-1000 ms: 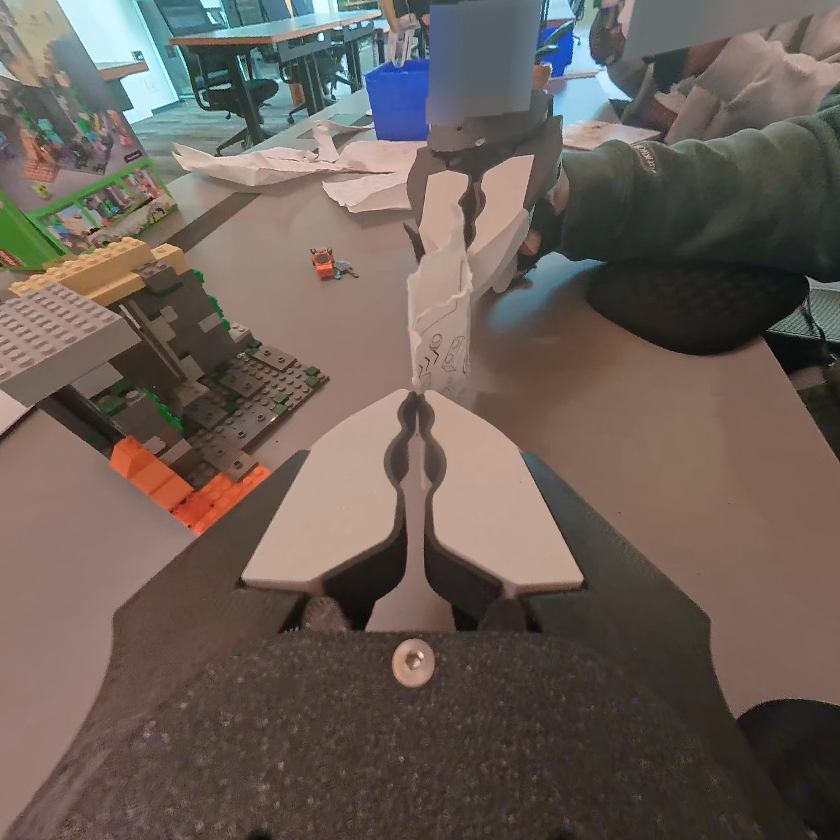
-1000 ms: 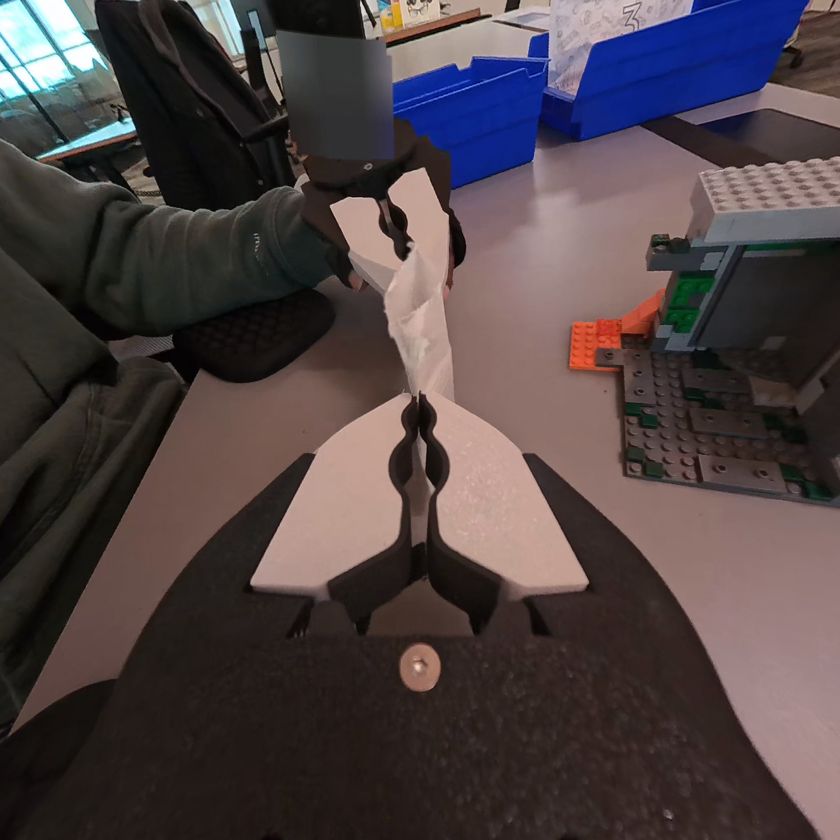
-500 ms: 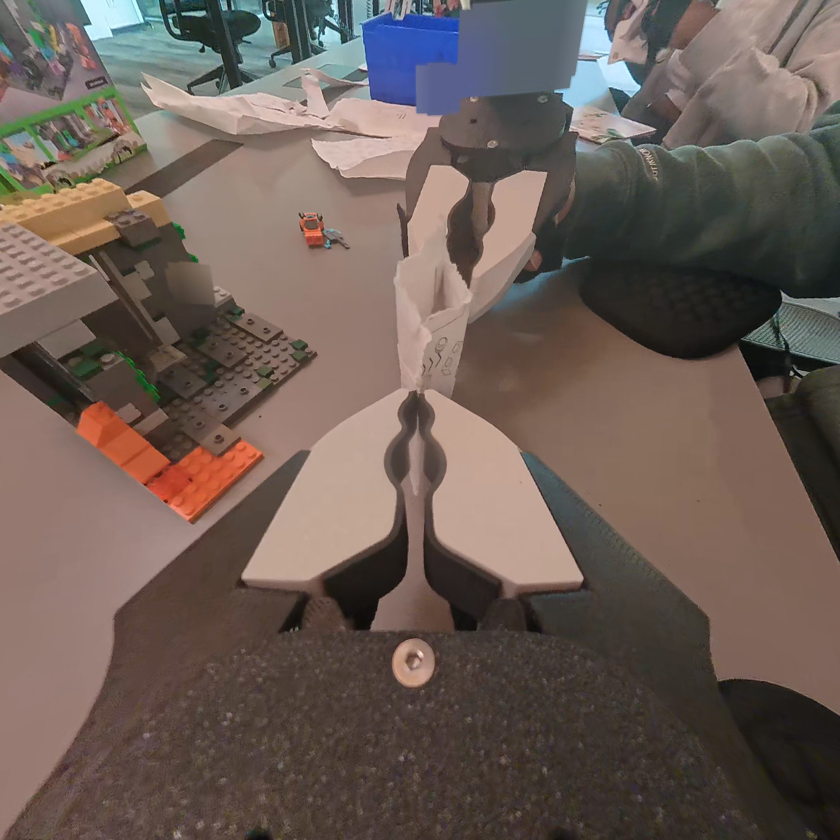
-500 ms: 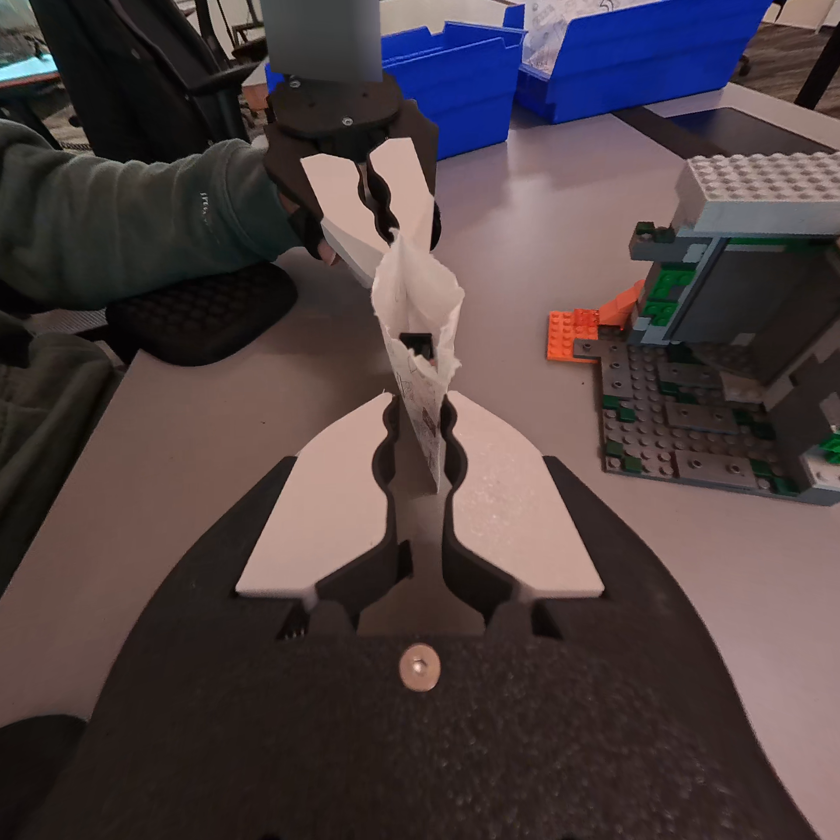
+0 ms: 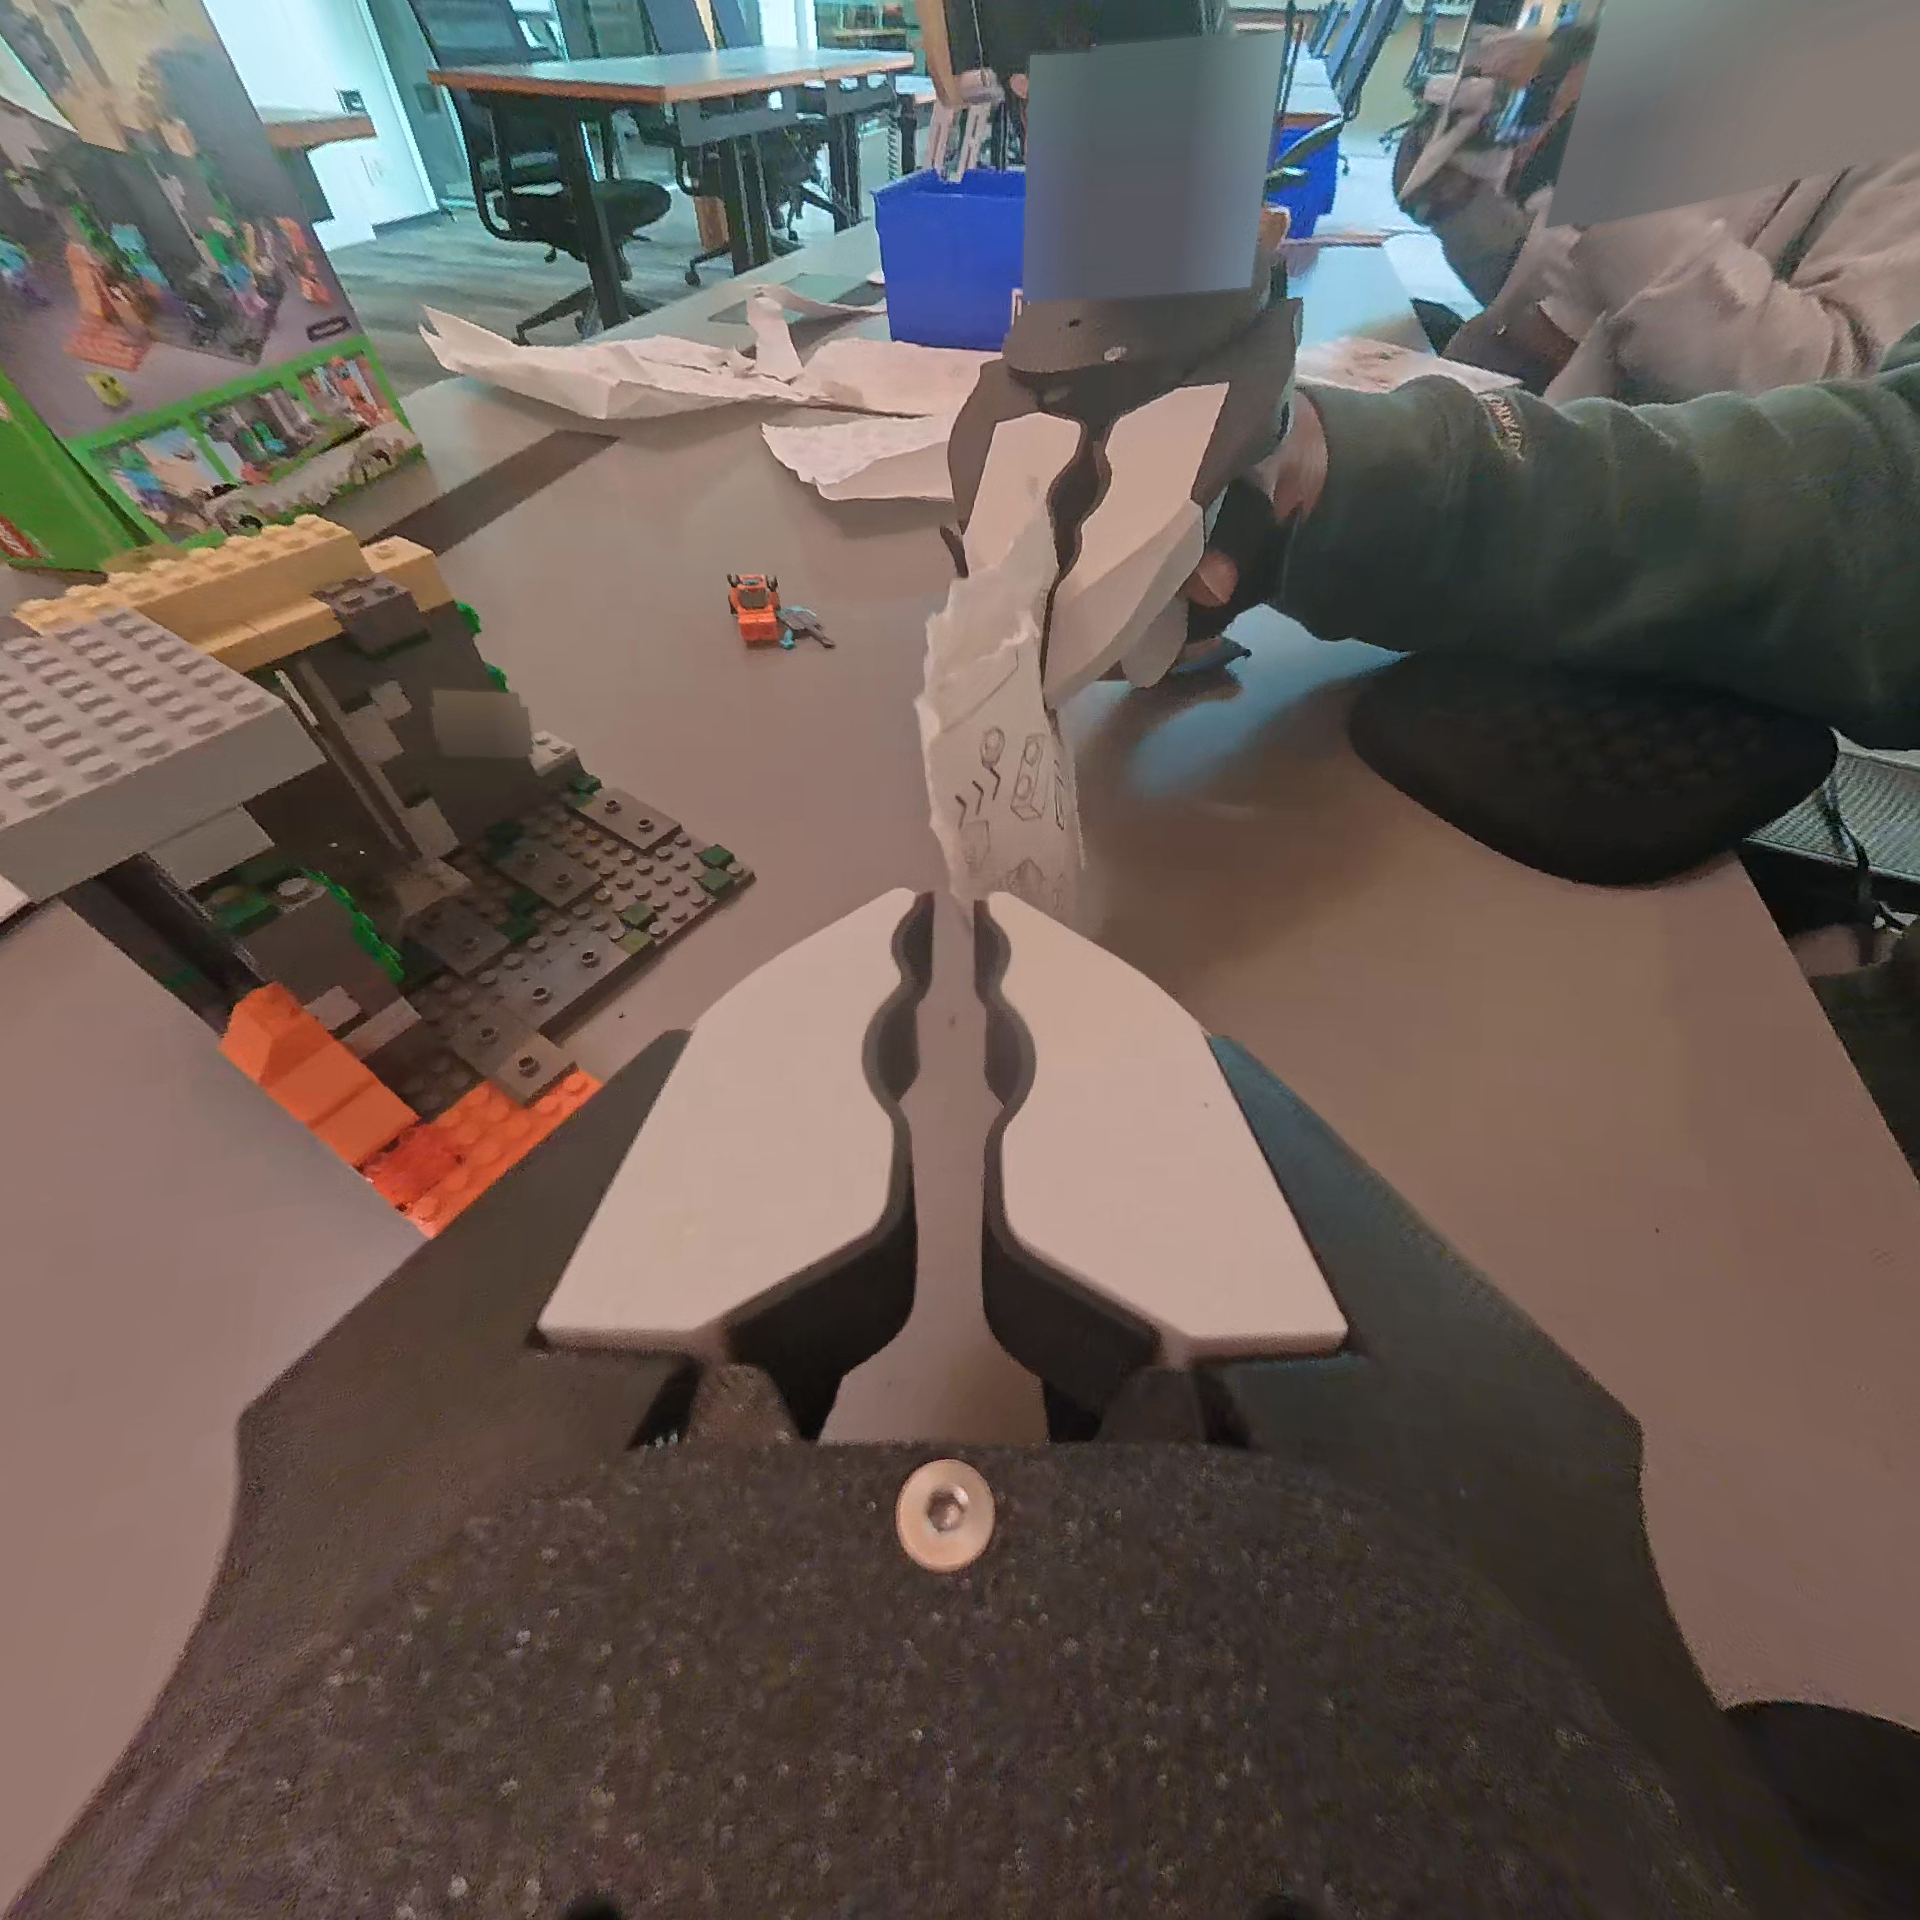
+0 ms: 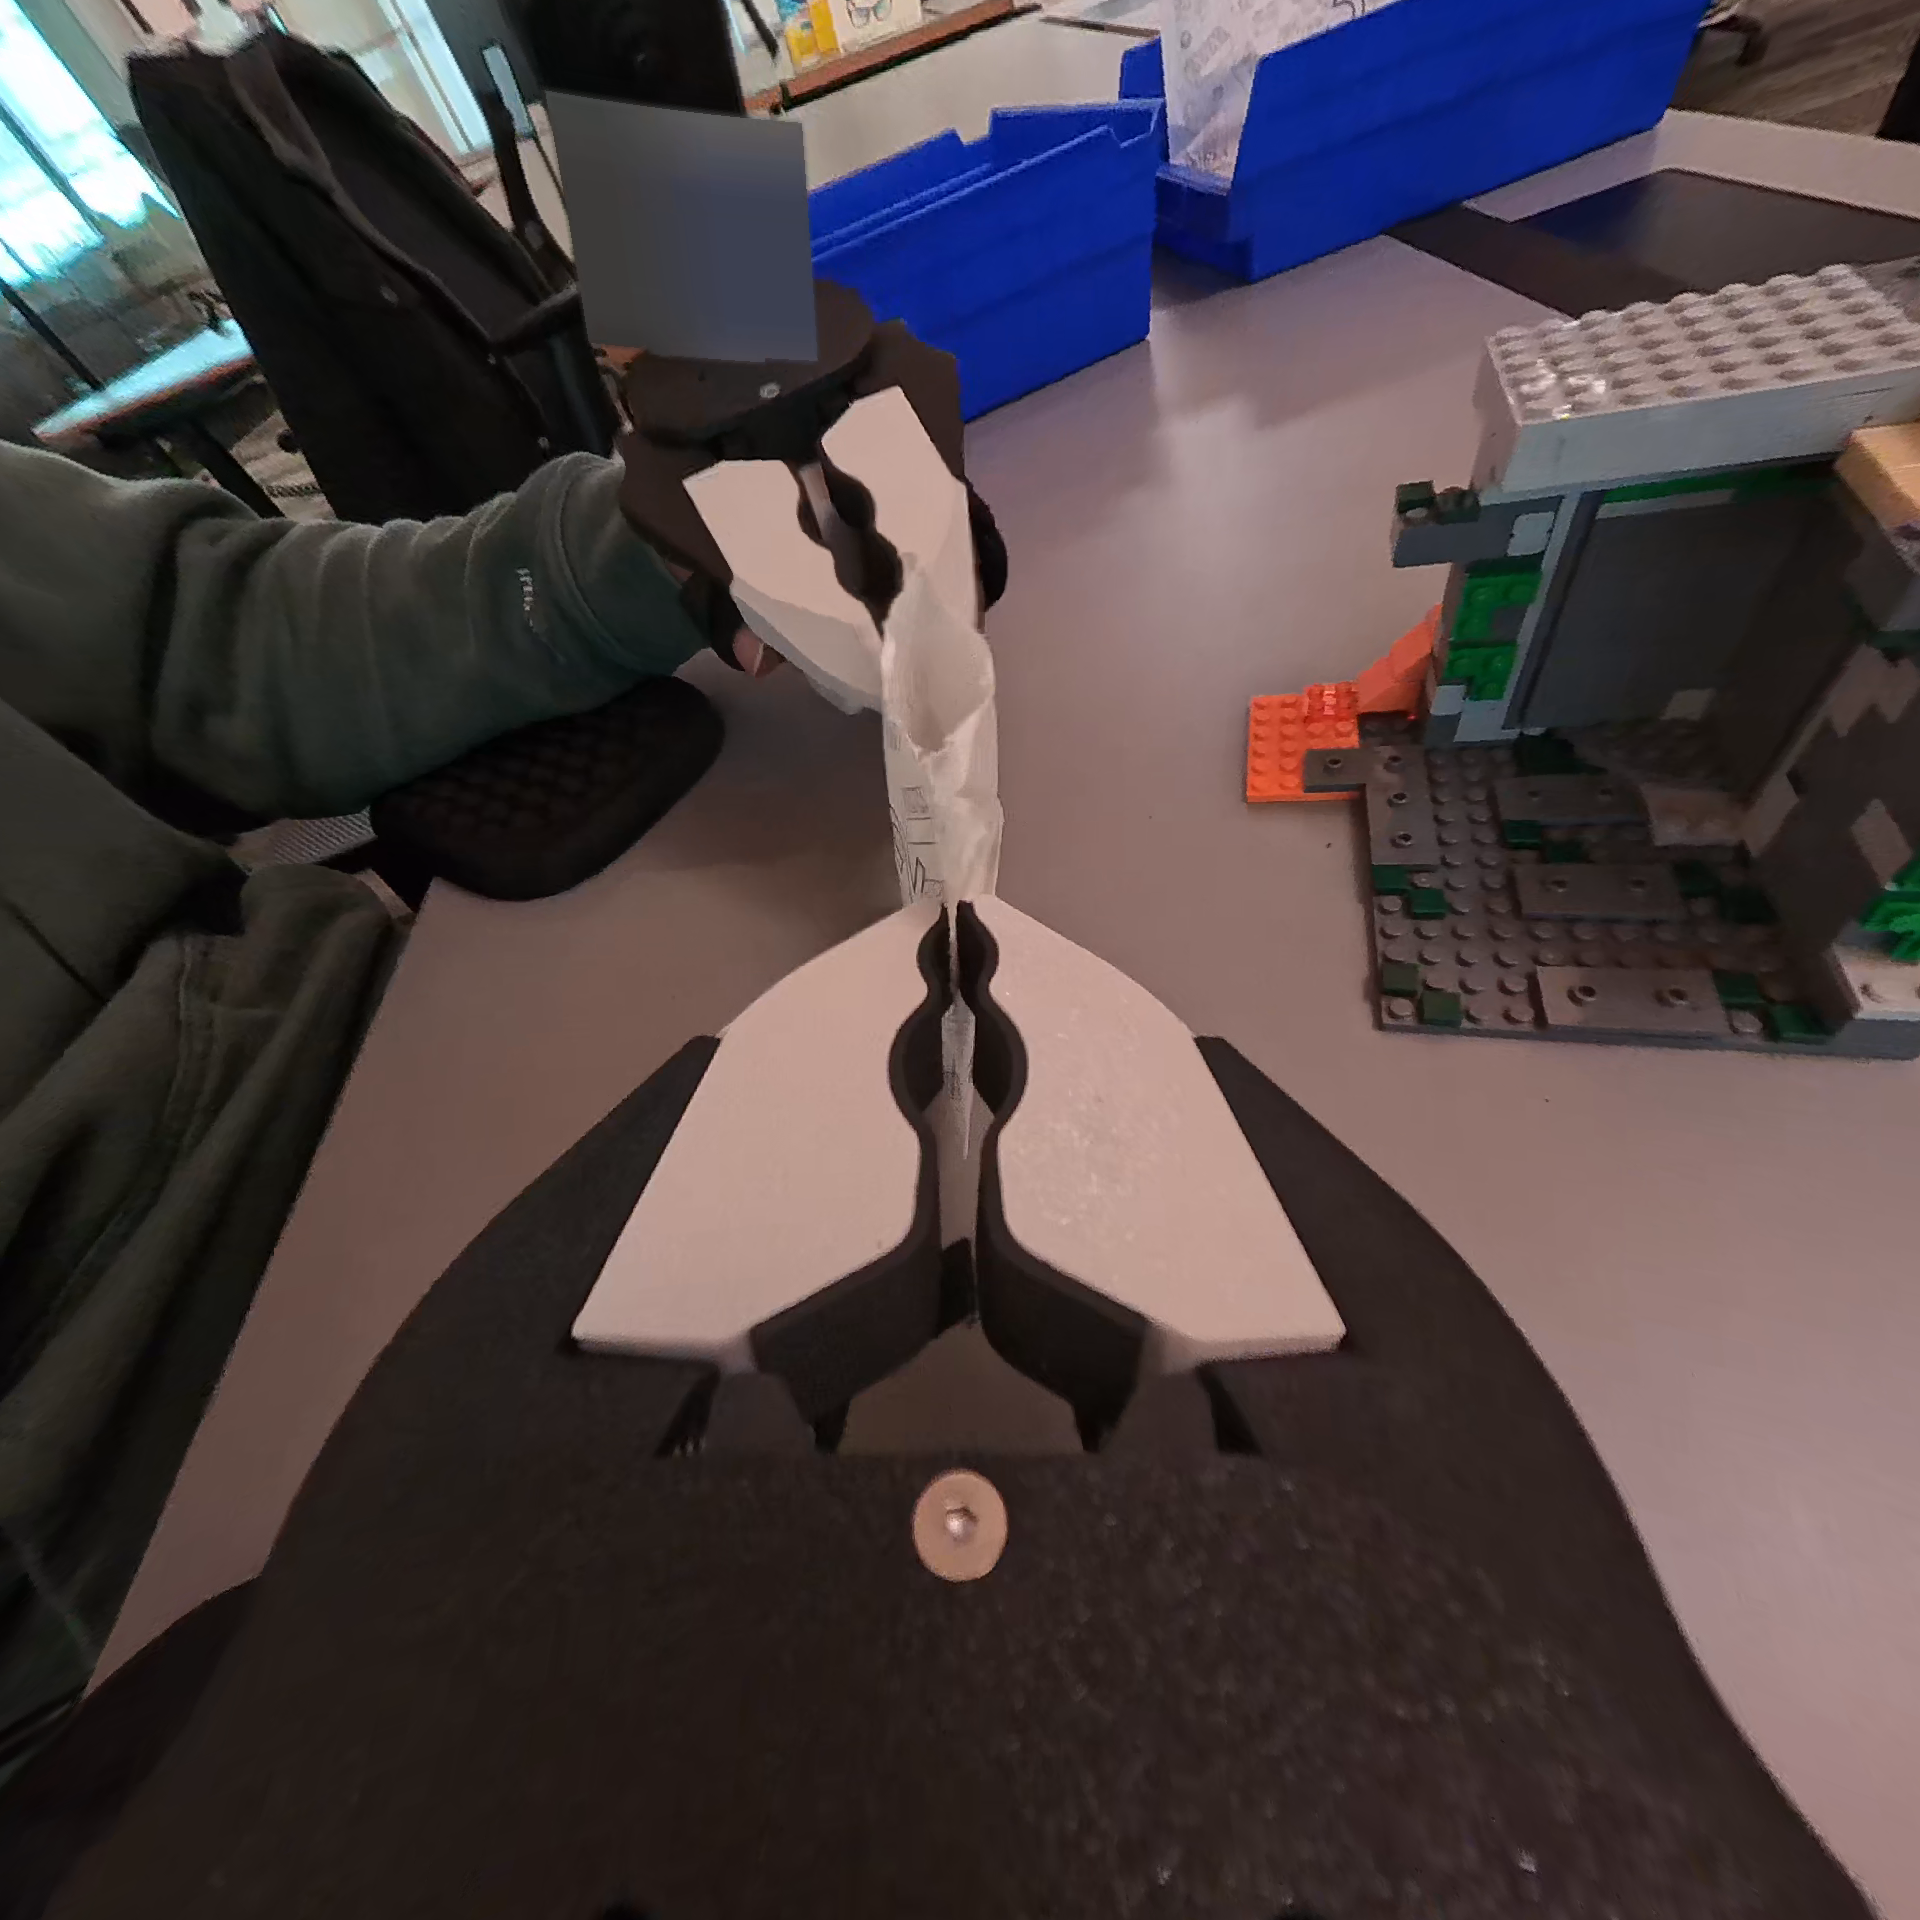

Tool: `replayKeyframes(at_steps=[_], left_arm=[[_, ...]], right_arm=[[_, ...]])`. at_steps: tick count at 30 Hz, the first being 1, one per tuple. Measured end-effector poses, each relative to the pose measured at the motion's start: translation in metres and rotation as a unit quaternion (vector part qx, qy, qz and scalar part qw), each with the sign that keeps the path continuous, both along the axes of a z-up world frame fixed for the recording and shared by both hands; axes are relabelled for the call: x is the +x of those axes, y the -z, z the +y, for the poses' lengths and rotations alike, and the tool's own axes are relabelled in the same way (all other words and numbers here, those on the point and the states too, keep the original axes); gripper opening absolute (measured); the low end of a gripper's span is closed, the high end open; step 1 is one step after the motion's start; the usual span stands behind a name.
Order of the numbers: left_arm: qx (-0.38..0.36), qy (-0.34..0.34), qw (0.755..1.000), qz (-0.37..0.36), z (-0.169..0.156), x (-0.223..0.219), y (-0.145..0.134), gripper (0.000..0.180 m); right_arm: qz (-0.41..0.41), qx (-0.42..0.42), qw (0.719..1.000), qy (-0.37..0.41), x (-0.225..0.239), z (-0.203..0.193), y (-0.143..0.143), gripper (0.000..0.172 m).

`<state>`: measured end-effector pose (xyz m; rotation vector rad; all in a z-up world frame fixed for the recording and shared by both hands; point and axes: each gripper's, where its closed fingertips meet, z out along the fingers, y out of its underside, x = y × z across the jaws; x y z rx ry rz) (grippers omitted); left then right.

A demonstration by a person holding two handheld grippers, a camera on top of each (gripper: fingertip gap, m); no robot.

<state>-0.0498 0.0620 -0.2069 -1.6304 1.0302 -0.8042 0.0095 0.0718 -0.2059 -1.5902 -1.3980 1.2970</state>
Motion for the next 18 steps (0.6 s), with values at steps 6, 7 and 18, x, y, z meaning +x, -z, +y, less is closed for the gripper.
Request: replayKeyframes(at_steps=[6,7,18], left_arm=[[-0.006,0.004,1.0,-0.009,0.0,0.006,0.0,0.014],[-0.01,0.01,1.0,-0.011,-0.001,0.007,0.0,0.002],[-0.039,0.043,0.997,0.059,0.01,-0.028,-0.011,0.0]], right_arm=[[0.059,-0.04,0.997,-0.01,-0.002,-0.003,-0.019,0.0],[0.06,-0.038,0.997,-0.009,-0.002,-0.003,-0.019,0.0],[0.054,-0.003,0.998,0.02,-0.004,0.004,-0.016,0.007]])
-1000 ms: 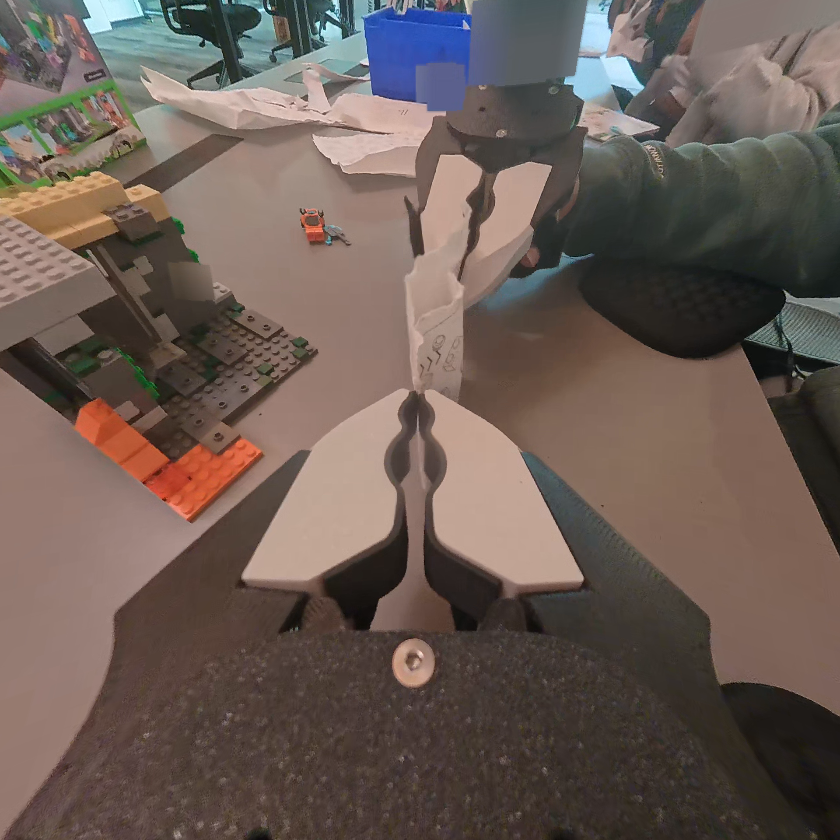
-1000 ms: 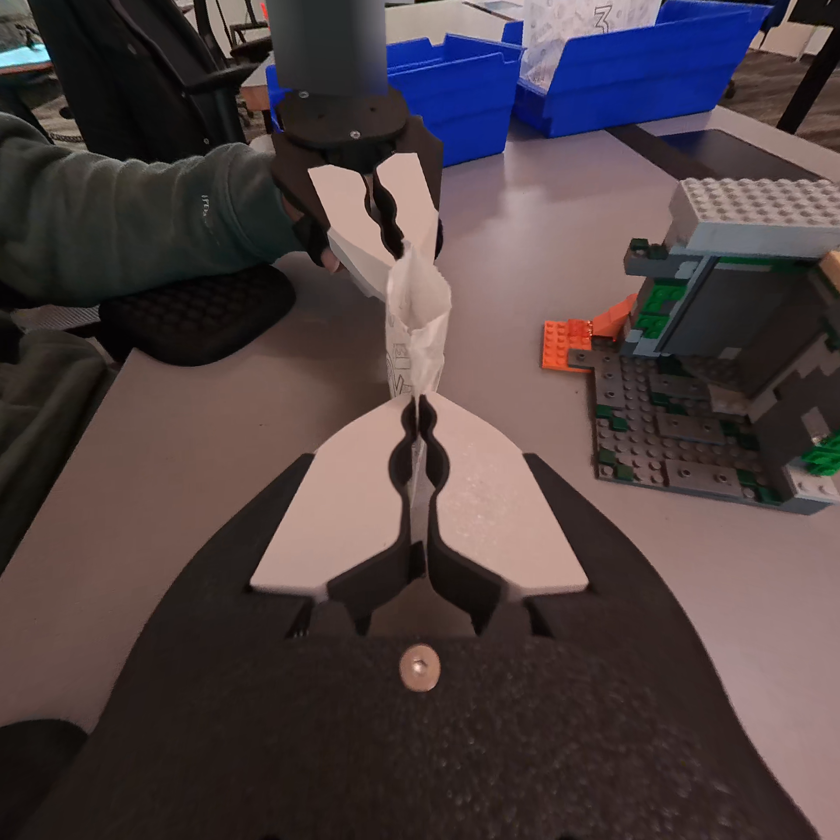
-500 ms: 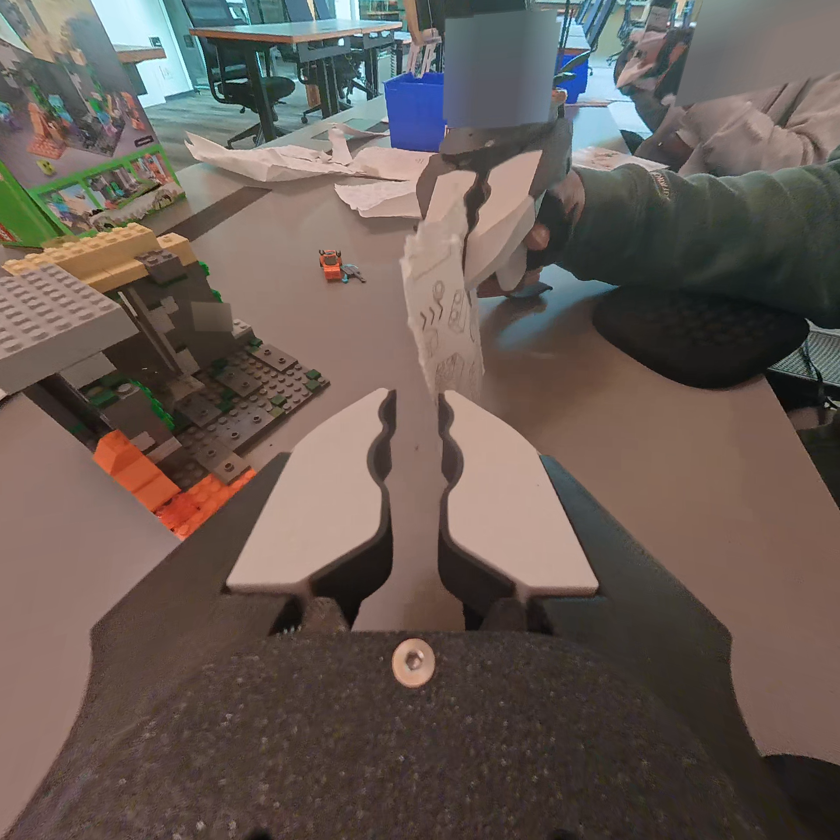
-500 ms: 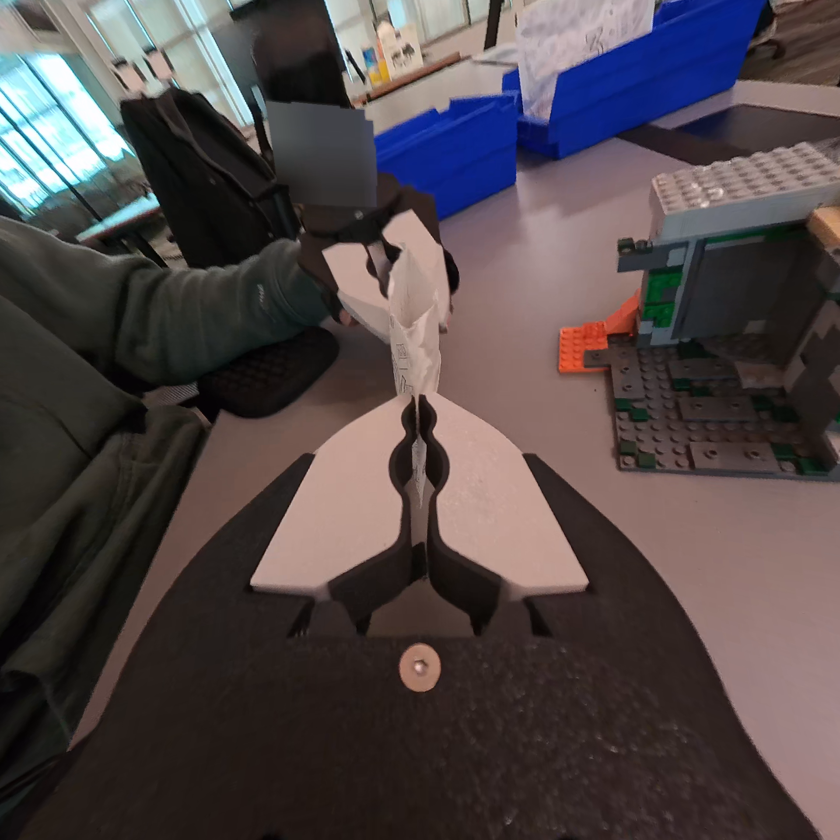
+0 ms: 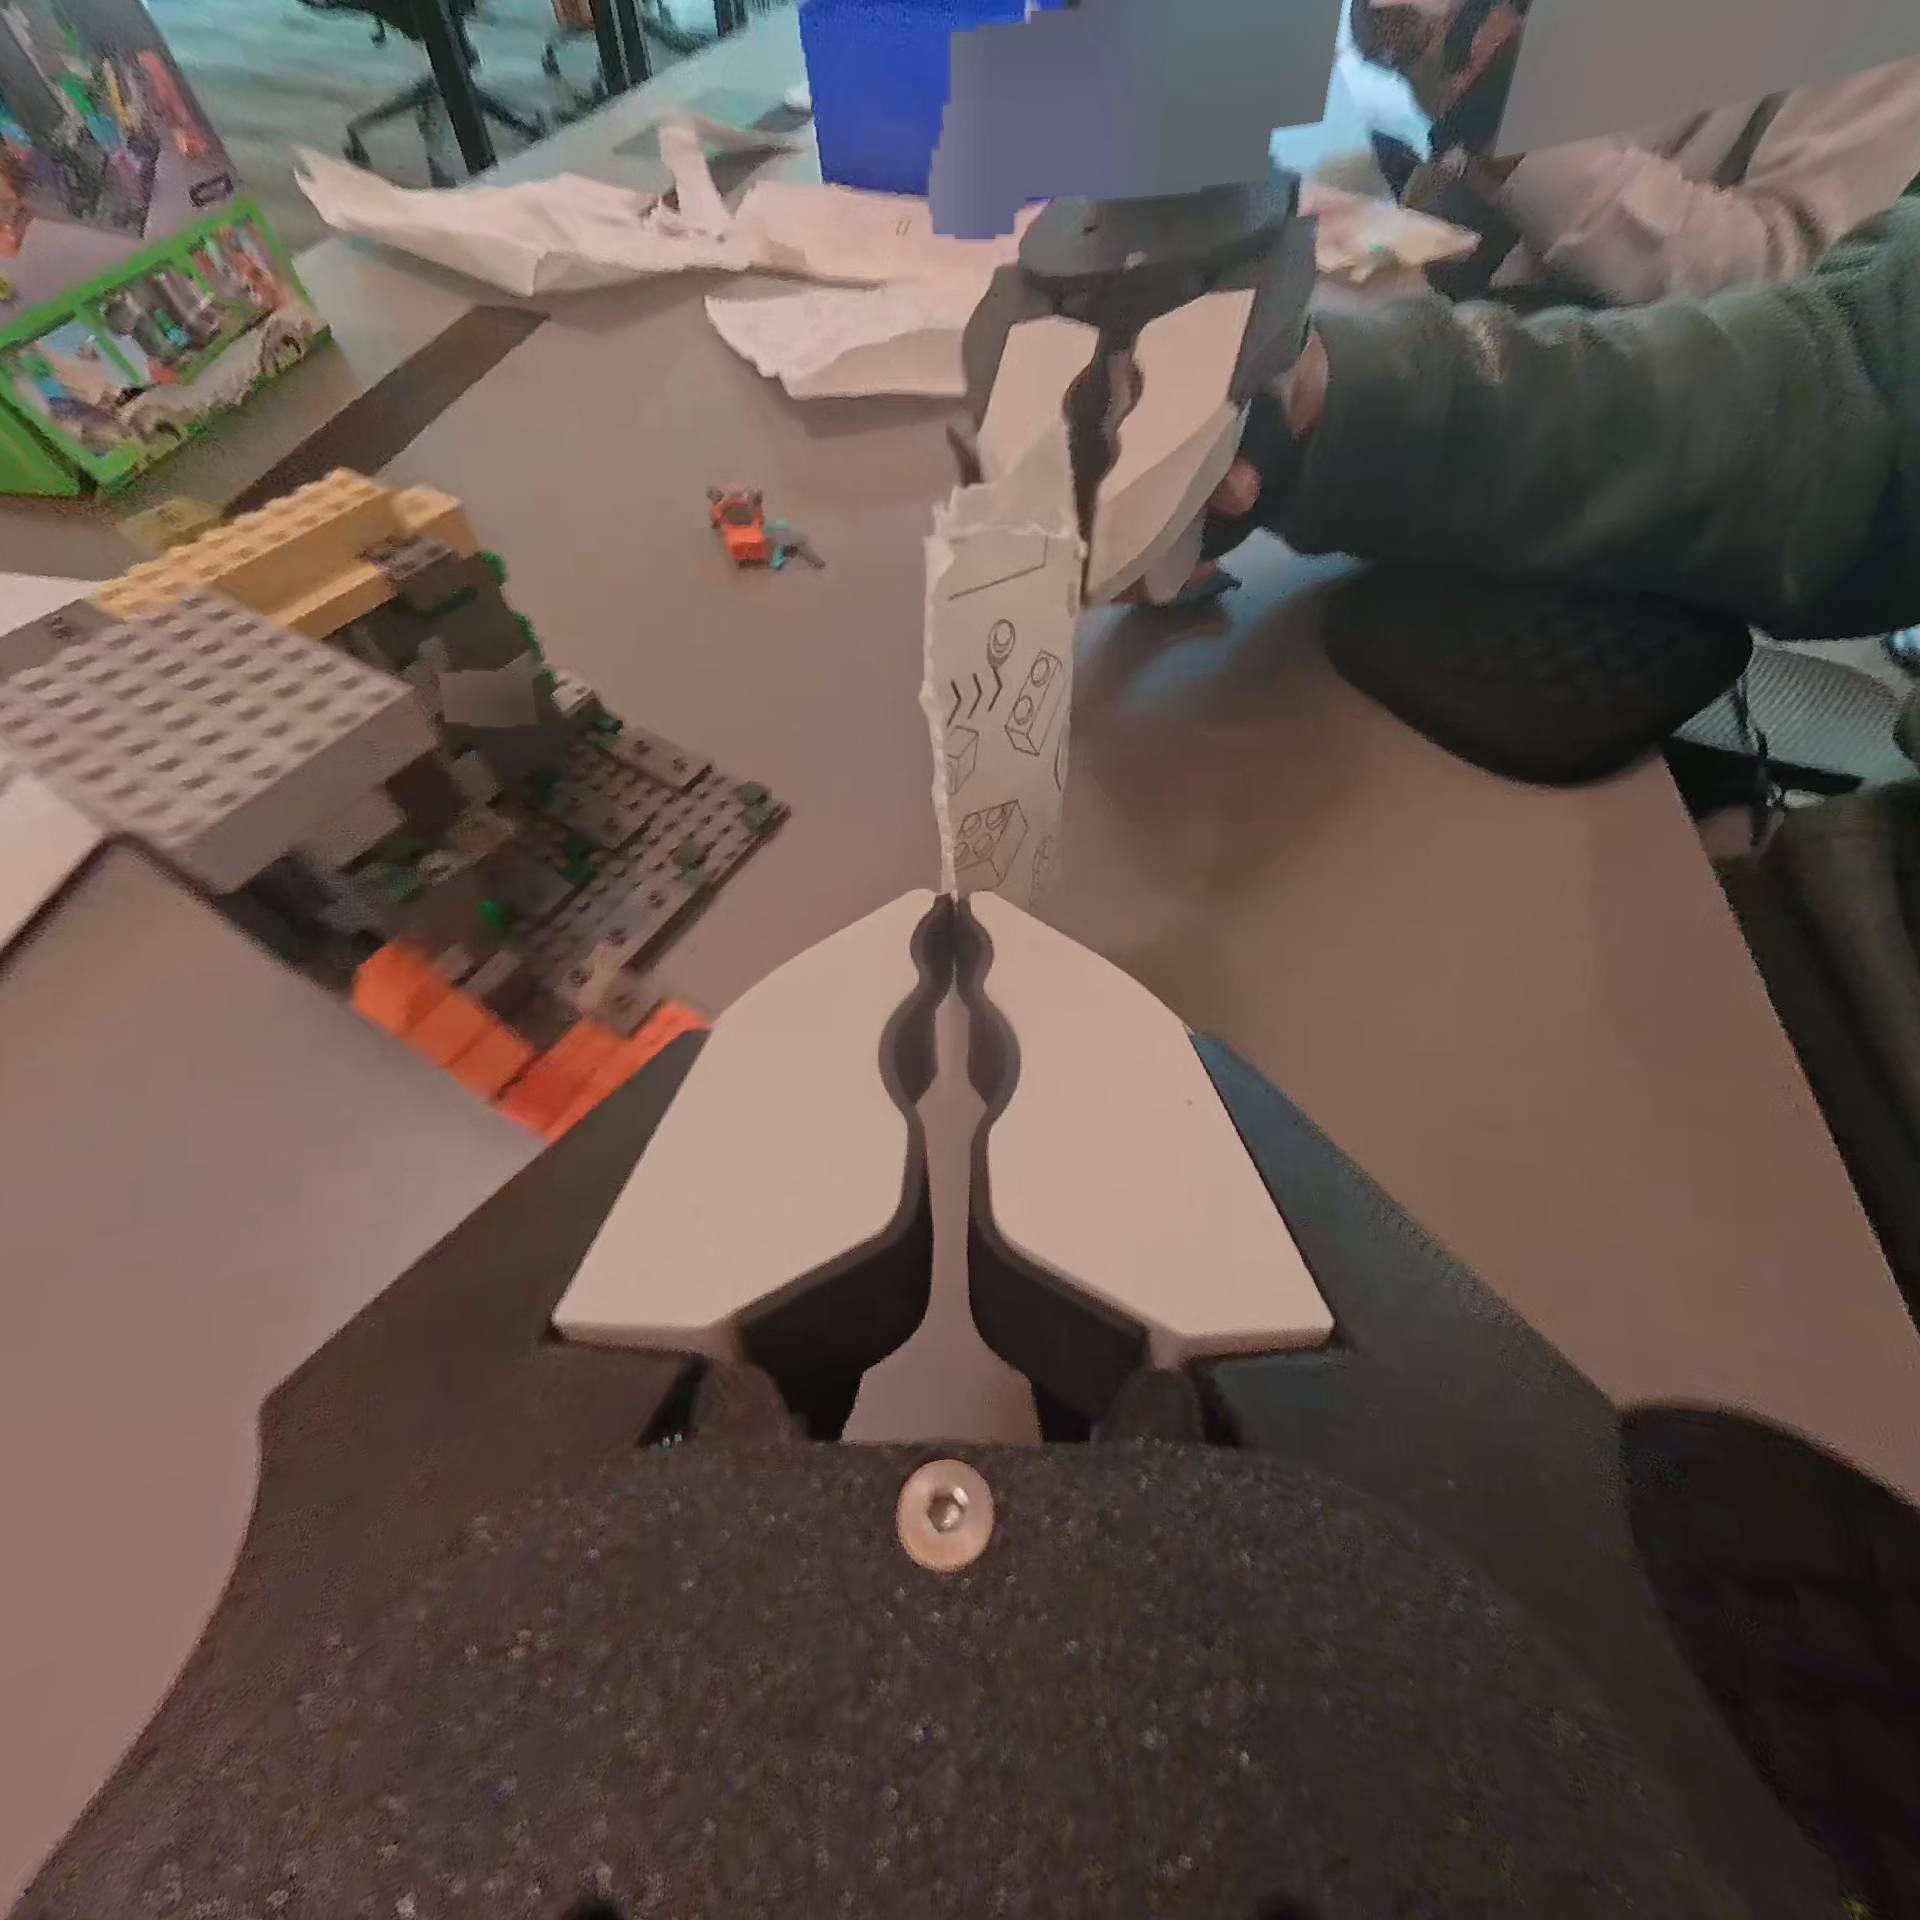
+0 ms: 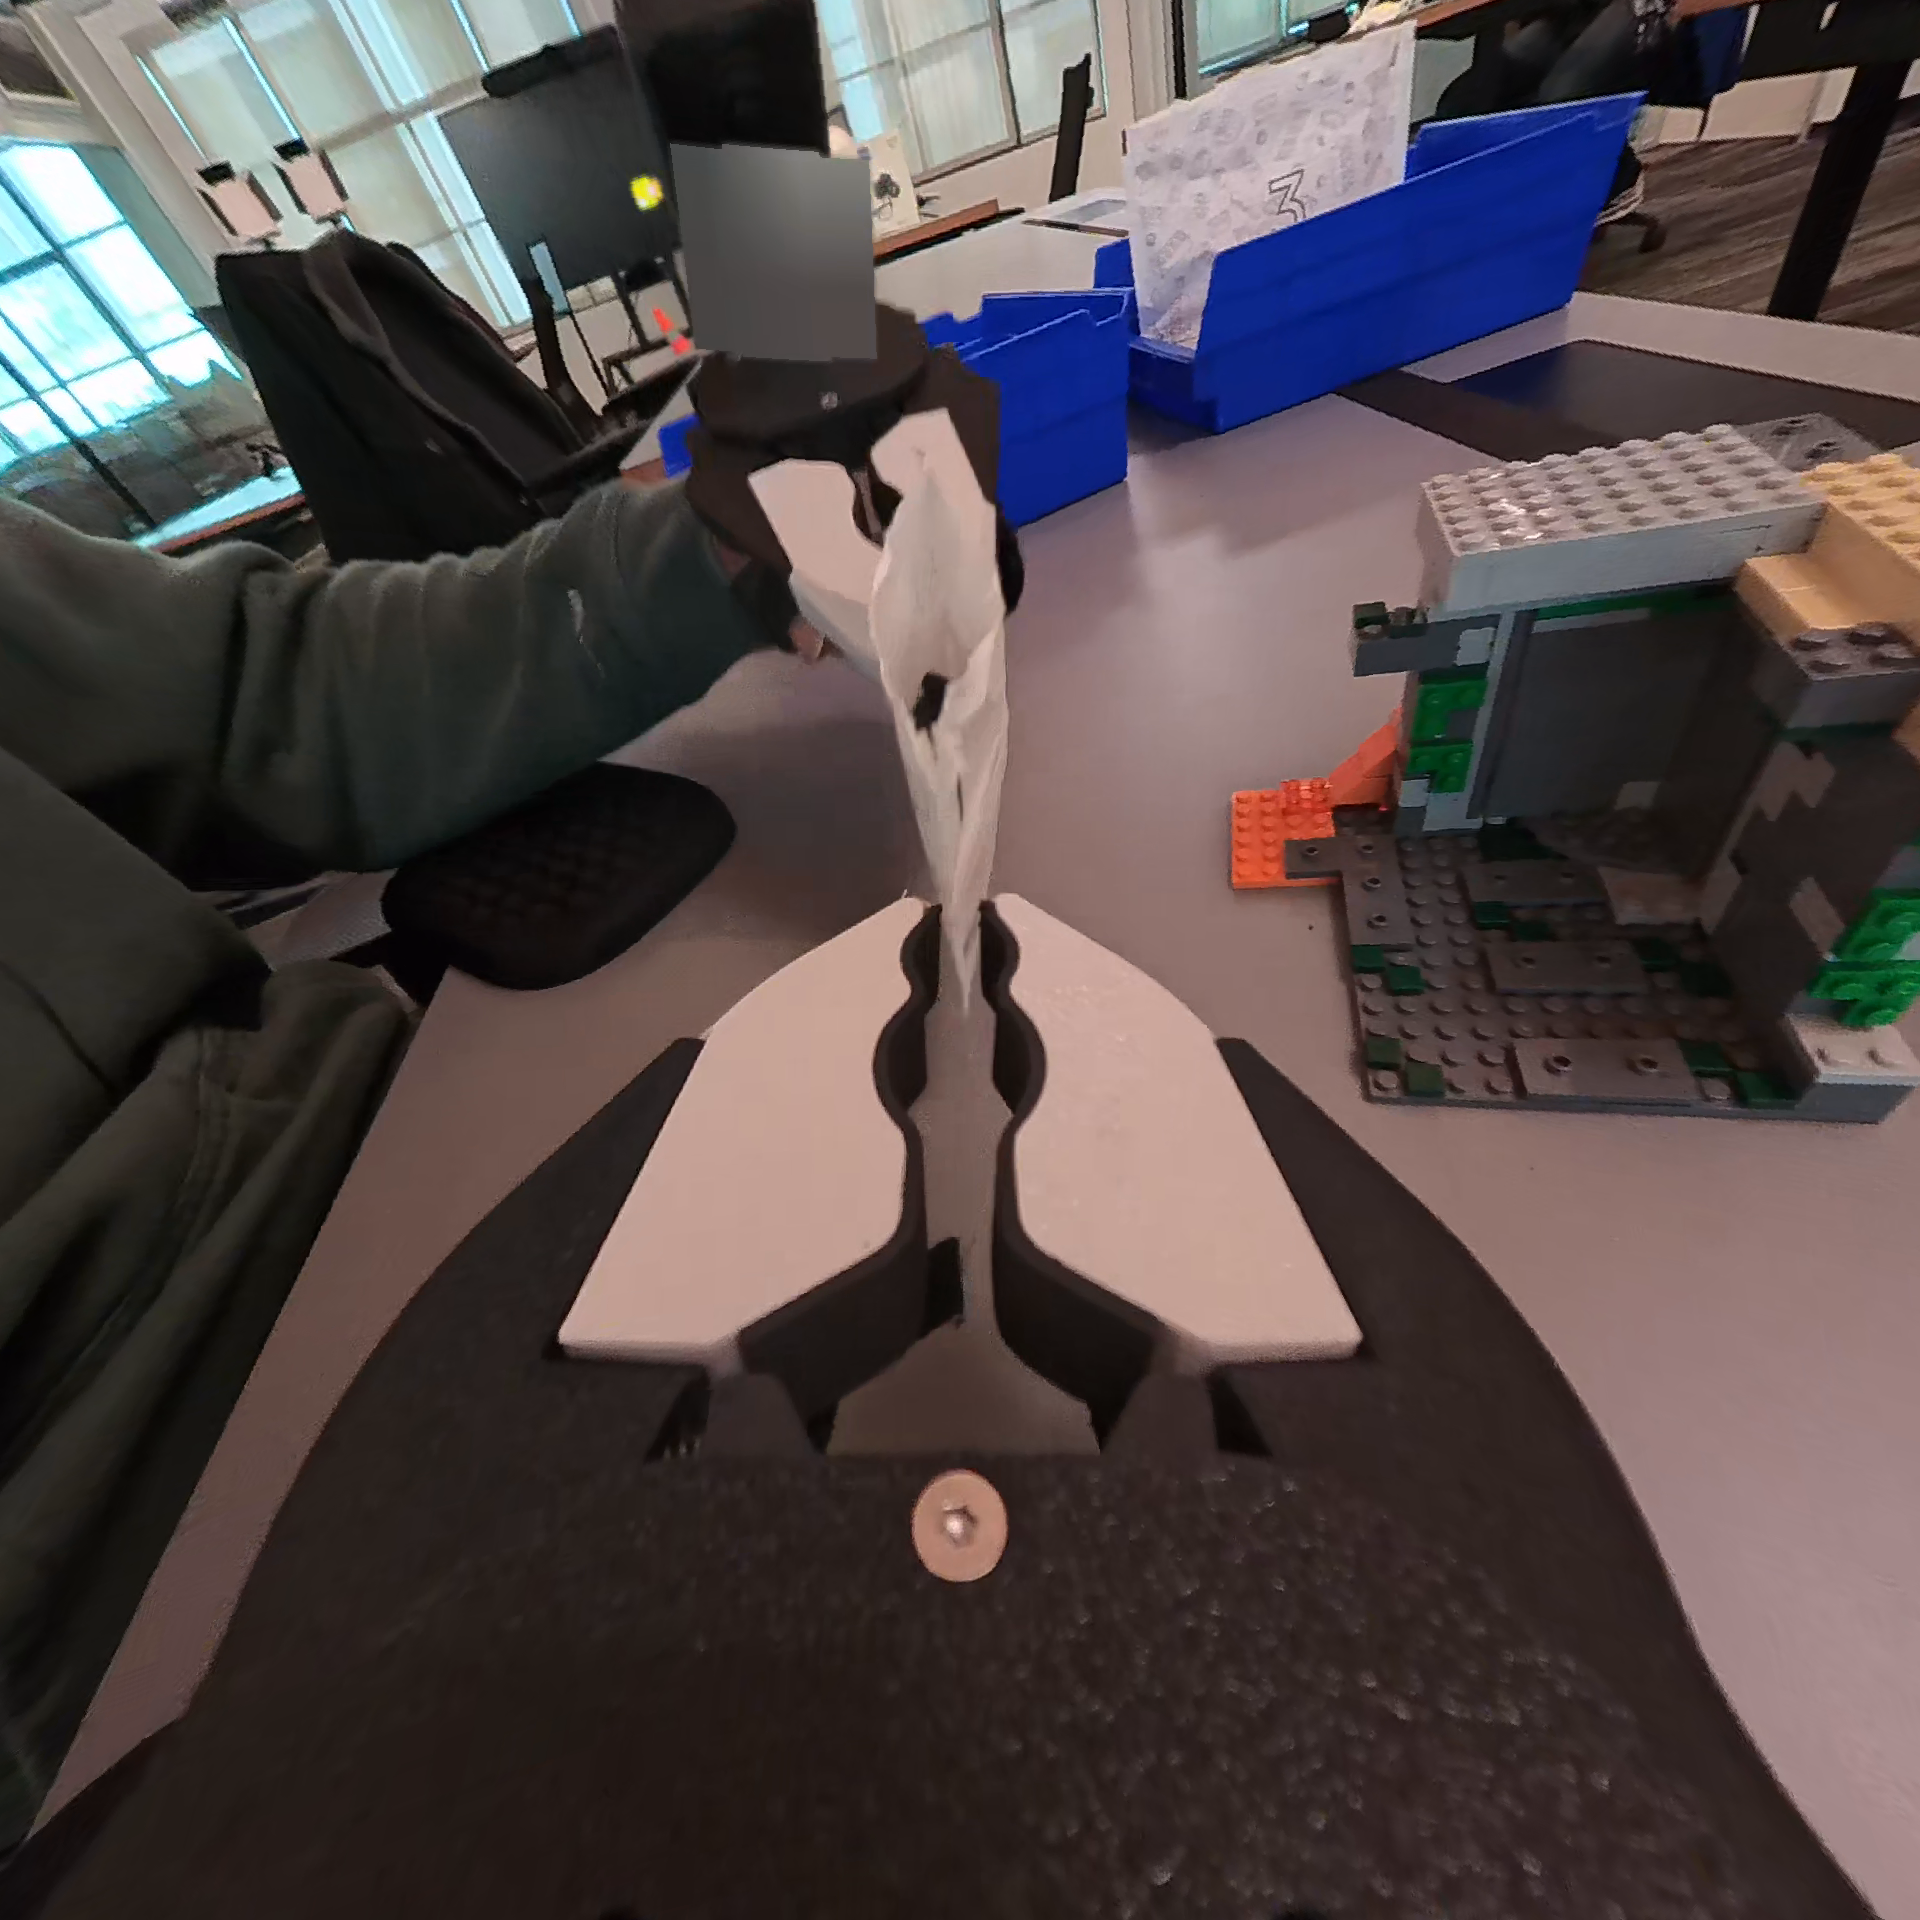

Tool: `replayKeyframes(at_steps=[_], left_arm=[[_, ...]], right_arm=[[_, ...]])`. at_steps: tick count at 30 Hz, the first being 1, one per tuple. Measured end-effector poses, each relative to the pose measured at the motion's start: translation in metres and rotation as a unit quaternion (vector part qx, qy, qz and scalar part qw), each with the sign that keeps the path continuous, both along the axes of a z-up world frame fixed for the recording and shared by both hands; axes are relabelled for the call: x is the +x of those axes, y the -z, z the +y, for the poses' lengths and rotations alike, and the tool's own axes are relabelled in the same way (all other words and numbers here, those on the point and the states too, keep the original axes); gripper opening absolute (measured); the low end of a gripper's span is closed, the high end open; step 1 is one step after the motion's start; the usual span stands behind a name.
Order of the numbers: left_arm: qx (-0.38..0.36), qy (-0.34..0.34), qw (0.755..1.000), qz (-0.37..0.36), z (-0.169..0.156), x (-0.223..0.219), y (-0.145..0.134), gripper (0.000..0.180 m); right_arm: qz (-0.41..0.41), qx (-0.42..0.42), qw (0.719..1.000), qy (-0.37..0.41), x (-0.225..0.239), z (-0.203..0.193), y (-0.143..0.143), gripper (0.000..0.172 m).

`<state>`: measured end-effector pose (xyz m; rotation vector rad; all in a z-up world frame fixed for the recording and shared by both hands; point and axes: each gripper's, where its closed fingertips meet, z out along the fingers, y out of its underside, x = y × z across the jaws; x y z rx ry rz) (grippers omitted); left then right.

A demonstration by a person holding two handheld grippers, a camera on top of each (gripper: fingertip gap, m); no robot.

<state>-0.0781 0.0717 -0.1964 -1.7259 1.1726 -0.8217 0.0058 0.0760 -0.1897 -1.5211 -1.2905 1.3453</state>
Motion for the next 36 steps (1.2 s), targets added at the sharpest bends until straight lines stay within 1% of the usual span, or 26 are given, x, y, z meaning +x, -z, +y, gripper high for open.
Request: replayKeyframes(at_steps=[4,7,12,15,18,22,25,28,34,36], left_arm=[[-0.032,-0.009,0.997,0.074,0.03,-0.05,-0.007,0.0],[-0.078,-0.015,0.985,0.152,0.053,-0.091,-0.003,0.0],[-0.175,-0.012,0.944,0.279,0.083,-0.15,0.016,0.0],[-0.205,-0.022,0.914,0.35,0.104,-0.179,0.026,0.0],[-0.203,-0.038,0.885,0.417,0.131,-0.205,0.035,0.0],[-0.164,-0.062,0.855,0.488,0.172,-0.23,0.049,0.0],[-0.133,-0.063,0.836,0.528,0.193,-0.238,0.061,0.002],[-0.104,-0.059,0.831,0.543,0.208,-0.238,0.067,0.004],[-0.07,-0.073,0.834,0.542,0.22,-0.24,0.073,0.009],[-0.058,-0.084,0.839,0.534,0.222,-0.241,0.073,0.01]], right_arm=[[-0.005,-0.004,1.0,0.011,0.005,0.008,0.003,0.008],[-0.016,-0.003,1.0,0.013,0.008,0.01,0.009,0.007],[-0.034,-0.002,0.999,0.01,0.008,0.011,0.017,0.007],[-0.045,-0.003,0.999,0.009,0.007,0.011,0.022,0.007],[-0.05,-0.003,0.999,0.009,0.007,0.012,0.025,0.007],[-0.054,-0.007,0.998,0.013,0.008,0.015,0.029,0.007],[-0.054,-0.012,0.998,0.019,0.01,0.018,0.03,0.007],[-0.053,-0.016,0.998,0.024,0.012,0.021,0.031,0.007],[-0.052,-0.019,0.998,0.024,0.012,0.021,0.031,0.007],[-0.053,-0.017,0.998,0.022,0.012,0.021,0.031,0.007]])
